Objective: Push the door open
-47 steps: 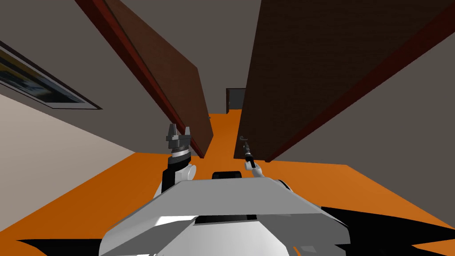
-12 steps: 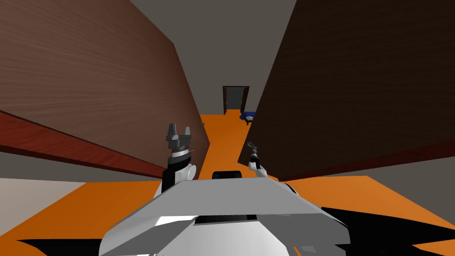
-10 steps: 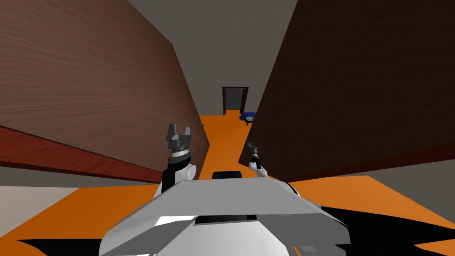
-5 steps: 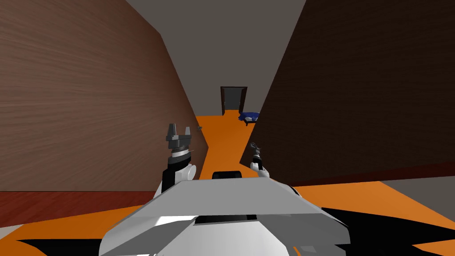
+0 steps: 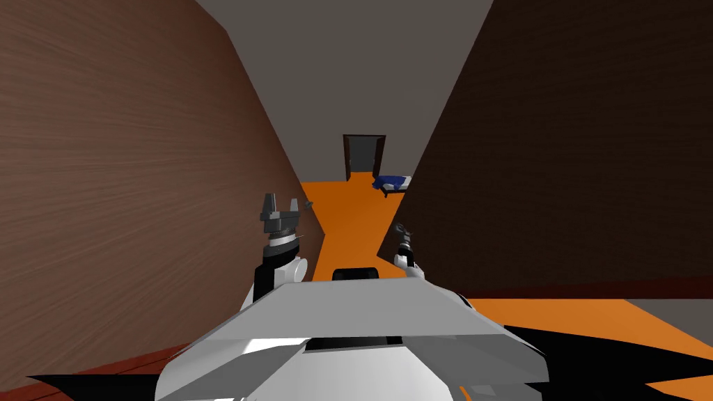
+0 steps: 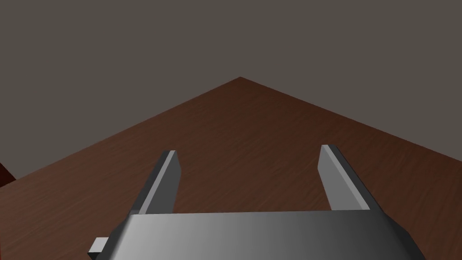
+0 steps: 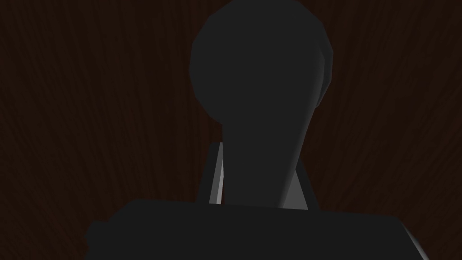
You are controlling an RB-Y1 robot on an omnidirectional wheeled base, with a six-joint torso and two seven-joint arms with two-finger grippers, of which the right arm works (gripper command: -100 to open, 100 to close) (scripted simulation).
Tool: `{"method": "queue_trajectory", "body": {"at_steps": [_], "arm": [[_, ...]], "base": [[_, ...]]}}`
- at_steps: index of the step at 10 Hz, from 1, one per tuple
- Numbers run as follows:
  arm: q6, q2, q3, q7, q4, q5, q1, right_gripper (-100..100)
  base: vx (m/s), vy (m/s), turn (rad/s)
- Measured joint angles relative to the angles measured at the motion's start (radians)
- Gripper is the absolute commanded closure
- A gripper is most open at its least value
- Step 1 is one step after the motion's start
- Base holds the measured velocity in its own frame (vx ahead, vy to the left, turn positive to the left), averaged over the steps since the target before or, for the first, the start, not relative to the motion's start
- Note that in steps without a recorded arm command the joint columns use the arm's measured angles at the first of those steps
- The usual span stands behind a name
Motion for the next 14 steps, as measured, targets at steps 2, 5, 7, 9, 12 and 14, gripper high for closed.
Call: {"method": "queue_trajectory", "body": {"at_steps": [2,5,7,9,12,14], "arm": [[-0.022,-0.011,-0.015,0.002,0.049,-0.01,-0.015,100],[0.009,-0.002,-0.026,0.011,-0.02,-0.017,0.014,100],[-0.01,-0.013,-0.041,0.012,0.027,-0.027,-0.003,100],[0.004,-0.005,-0.06,0.026,-0.012,-0.039,0.018,100],[-0.004,-0.015,-0.091,0.035,-0.004,-0.059,0.02,100],[-0.017,-0.026,-0.115,0.043,0.027,-0.074,0.006,100]], "base": [[0.144,-0.007,-0.018],[0.116,-0.03,-0.011],[0.174,-0.011,-0.04],[0.21,-0.021,-0.057],[0.201,-0.028,-0.039],[0.203,-0.03,-0.048]]}}
